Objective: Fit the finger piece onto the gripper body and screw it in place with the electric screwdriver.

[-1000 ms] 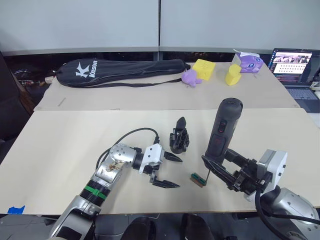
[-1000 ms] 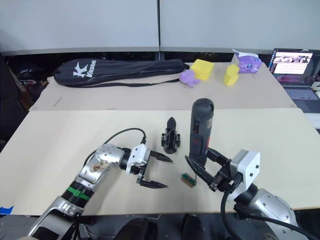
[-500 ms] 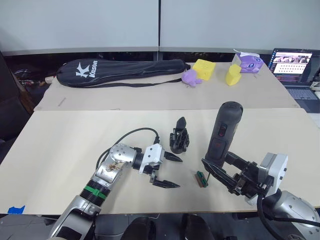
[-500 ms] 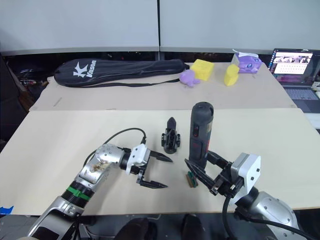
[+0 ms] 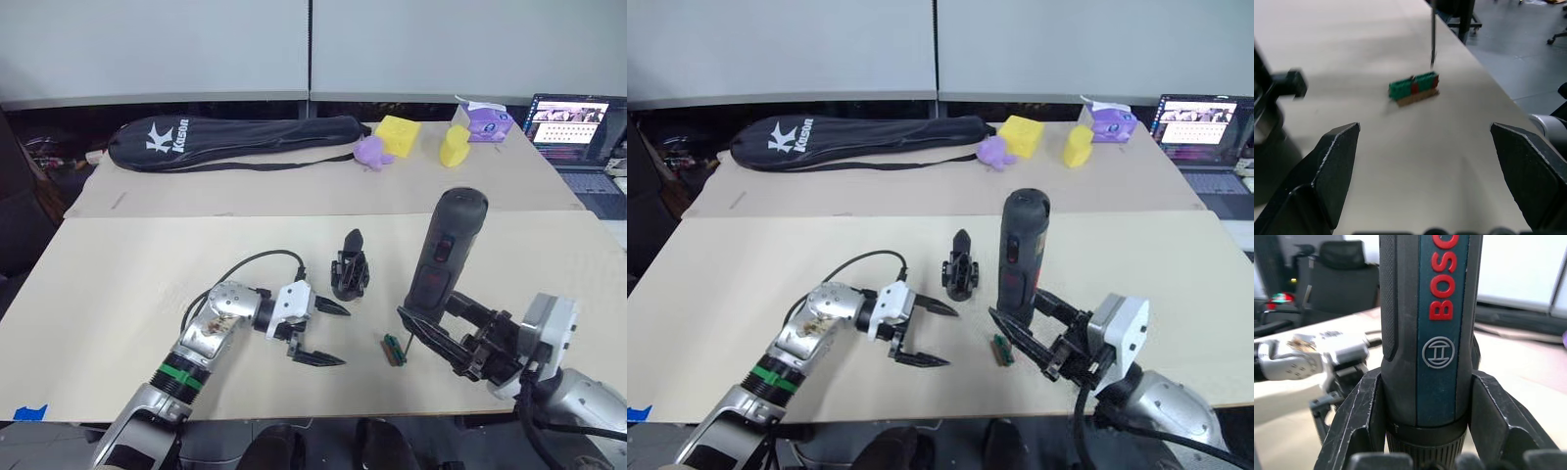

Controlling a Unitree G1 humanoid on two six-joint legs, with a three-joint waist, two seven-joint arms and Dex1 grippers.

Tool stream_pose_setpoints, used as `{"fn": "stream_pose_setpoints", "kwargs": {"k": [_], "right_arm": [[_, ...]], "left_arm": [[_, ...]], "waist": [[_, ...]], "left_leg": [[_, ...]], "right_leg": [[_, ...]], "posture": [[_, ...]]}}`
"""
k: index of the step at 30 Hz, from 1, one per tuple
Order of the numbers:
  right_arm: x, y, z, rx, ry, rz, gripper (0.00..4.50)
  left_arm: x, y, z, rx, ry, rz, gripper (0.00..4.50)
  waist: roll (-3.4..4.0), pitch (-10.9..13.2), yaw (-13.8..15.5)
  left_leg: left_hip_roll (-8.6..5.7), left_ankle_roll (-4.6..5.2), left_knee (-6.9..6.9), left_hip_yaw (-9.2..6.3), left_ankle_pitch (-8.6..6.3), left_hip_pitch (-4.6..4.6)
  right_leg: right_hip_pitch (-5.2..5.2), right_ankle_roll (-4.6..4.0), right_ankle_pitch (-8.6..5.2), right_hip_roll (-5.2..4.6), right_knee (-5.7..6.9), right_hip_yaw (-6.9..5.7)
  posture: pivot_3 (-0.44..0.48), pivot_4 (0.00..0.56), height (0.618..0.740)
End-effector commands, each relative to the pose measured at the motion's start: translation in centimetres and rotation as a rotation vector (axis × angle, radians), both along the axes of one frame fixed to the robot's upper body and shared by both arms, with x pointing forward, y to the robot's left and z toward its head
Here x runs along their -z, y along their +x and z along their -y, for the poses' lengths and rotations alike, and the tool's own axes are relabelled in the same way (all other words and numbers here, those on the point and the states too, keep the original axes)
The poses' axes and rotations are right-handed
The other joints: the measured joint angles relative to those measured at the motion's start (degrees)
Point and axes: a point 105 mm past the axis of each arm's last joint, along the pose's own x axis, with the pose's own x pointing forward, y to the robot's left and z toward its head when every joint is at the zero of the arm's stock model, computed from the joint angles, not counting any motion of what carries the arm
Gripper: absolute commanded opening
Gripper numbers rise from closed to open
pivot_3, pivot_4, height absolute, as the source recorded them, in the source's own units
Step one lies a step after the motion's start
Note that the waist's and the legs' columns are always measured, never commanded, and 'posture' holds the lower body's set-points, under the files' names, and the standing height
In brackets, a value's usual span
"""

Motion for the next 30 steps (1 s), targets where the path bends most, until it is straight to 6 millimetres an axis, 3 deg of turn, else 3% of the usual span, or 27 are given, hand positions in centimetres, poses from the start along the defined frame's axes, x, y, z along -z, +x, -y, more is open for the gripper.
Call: {"fn": "stream_pose_setpoints", "kwargs": {"k": [1,5,10,14,20,30], "right_arm": [[-3.4,-0.9,-1.2,-0.074,0.049,0.069,1.91],[-5.9,-0.9,-2.7,-0.146,0.059,0.066,1.91],[-7.2,-0.7,-5.3,-0.238,0.061,0.035,1.91],[-7.8,1.2,-7.0,-0.326,0.082,-0.006,1.91],[-8.4,5.1,-4.7,-0.370,0.075,-0.009,1.91],[-10.0,7.3,-5.1,-0.366,0.111,-0.016,1.91]], "left_arm": [[-1.3,-0.2,-0.7,-0.020,-0.033,0.025,4.50],[-1.4,-0.1,-1.8,-0.053,-0.023,0.026,4.50],[-1.3,0.0,-2.8,-0.099,-0.018,0.028,4.50],[-1.7,0.7,-3.0,-0.140,-0.032,0.048,4.50],[-2.2,2.0,-3.5,-0.178,-0.034,0.067,4.50],[-2.9,5.0,-3.5,-0.203,-0.032,0.106,4.50]], "waist": [[-0.03,0.0,0.1],[-0.07,0.1,0.1],[-0.12,0.1,0.1],[-0.27,0.2,0.0],[-0.35,0.2,0.5],[-0.35,0.2,-0.1]], "left_leg": [[0.03,0.00,-0.01,0.00,0.00,0.01],[0.03,-0.01,-0.06,-0.02,0.00,-0.05],[0.04,-0.29,-0.15,-0.09,0.16,-0.15],[0.03,-0.29,-0.15,-0.07,0.17,-0.24],[-0.04,-0.18,0.02,0.00,0.11,-0.36],[-0.04,-0.39,-0.11,0.09,0.23,-0.58]], "right_leg": [[0.00,0.00,0.00,0.00,0.00,-0.02],[-0.03,-0.02,0.01,-0.06,-0.09,-0.03],[-0.03,-0.04,0.04,-0.08,-0.29,-0.12],[-0.02,-0.07,0.13,-0.07,-0.55,-0.13],[0.02,-0.07,0.14,-0.07,-0.57,-0.18],[-0.43,-0.02,0.17,-0.04,-0.51,-0.23]], "posture": [[0.000,0.150,0.723],[0.000,0.150,0.723],[0.000,0.150,0.723],[0.000,0.150,0.723],[0.000,0.150,0.723],[0.000,0.150,0.723]]}}
